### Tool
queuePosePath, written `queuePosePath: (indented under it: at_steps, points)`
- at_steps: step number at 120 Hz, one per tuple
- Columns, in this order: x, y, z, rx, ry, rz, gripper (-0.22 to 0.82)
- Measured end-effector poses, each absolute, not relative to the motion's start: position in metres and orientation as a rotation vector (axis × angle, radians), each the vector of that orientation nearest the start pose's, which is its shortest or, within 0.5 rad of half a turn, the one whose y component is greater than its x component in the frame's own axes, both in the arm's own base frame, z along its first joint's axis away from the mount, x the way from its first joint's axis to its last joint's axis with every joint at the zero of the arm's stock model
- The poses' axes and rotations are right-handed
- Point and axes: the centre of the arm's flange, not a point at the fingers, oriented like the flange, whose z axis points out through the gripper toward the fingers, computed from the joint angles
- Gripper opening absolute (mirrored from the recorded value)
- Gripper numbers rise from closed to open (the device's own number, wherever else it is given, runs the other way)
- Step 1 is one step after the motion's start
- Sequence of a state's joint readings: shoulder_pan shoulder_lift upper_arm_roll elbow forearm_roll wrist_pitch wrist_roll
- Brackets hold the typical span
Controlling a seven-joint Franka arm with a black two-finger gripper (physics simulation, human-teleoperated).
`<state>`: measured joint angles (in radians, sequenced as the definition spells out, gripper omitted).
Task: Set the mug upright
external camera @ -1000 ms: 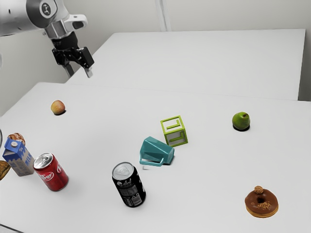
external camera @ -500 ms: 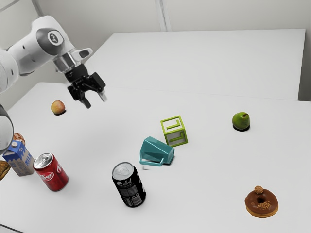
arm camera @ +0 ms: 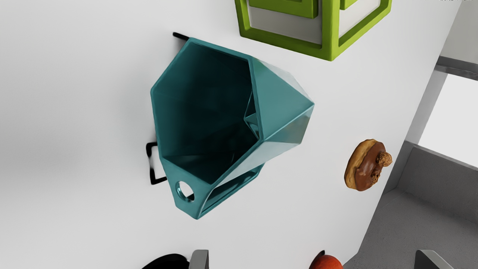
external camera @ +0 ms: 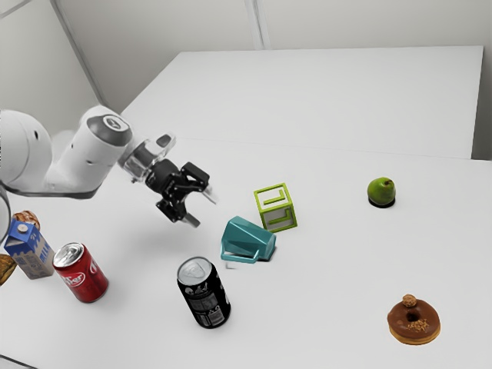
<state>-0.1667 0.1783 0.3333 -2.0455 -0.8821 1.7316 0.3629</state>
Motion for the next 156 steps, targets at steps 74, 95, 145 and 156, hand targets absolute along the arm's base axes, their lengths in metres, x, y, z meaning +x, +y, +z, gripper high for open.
queuePosePath:
  at_steps: [74,95,145,156]
  points:
    - [0.569,-0.017,0.314,2.294,0.229,-0.164,0.6]
    - [0.571,-0.02,0.307,2.299,0.223,-0.166,0.59]
    - [0.57,-0.044,0.304,2.28,0.198,-0.167,0.13]
    - [0.57,-0.05,0.308,2.278,0.189,-0.165,0.01]
